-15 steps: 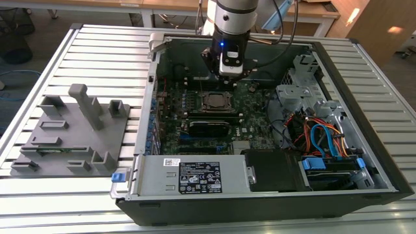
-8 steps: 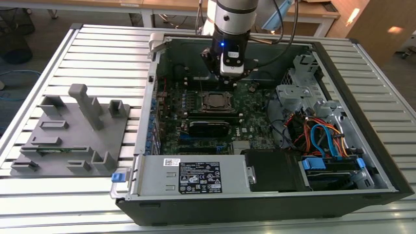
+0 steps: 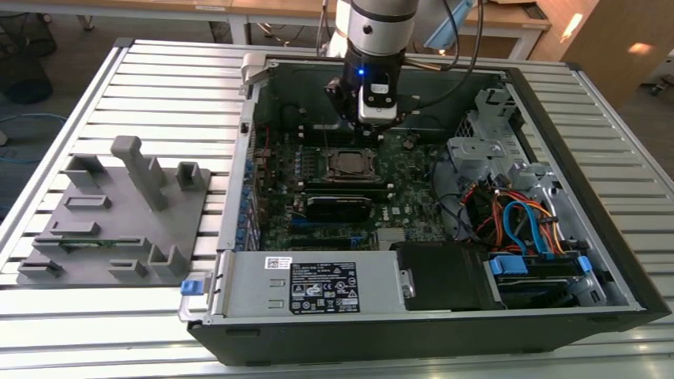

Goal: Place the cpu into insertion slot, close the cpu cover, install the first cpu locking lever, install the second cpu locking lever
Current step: 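Install the first cpu locking lever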

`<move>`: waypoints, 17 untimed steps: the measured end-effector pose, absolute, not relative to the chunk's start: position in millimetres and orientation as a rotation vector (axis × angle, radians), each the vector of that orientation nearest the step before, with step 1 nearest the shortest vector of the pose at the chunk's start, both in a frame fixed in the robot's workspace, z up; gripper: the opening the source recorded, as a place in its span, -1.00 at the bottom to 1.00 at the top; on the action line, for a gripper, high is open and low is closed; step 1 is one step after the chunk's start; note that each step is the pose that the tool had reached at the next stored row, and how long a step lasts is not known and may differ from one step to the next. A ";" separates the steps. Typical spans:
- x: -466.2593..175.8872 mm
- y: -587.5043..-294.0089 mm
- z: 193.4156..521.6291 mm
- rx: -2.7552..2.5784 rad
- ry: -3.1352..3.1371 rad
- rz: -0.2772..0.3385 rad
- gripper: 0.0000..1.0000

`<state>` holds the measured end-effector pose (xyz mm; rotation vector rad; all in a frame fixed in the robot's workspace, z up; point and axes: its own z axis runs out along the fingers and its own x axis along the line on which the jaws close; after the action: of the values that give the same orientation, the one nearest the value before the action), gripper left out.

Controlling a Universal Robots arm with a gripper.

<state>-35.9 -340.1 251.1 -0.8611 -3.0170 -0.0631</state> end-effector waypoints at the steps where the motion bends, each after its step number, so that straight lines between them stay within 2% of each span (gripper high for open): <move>1: -35.9 -340.1 251.1 -0.861 -3.017 -0.063 -0.80; 17: -35.9 -340.2 251.2 -0.819 -3.028 -0.063 -0.80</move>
<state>-35.9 -340.2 251.2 -0.8186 -3.0283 -0.0629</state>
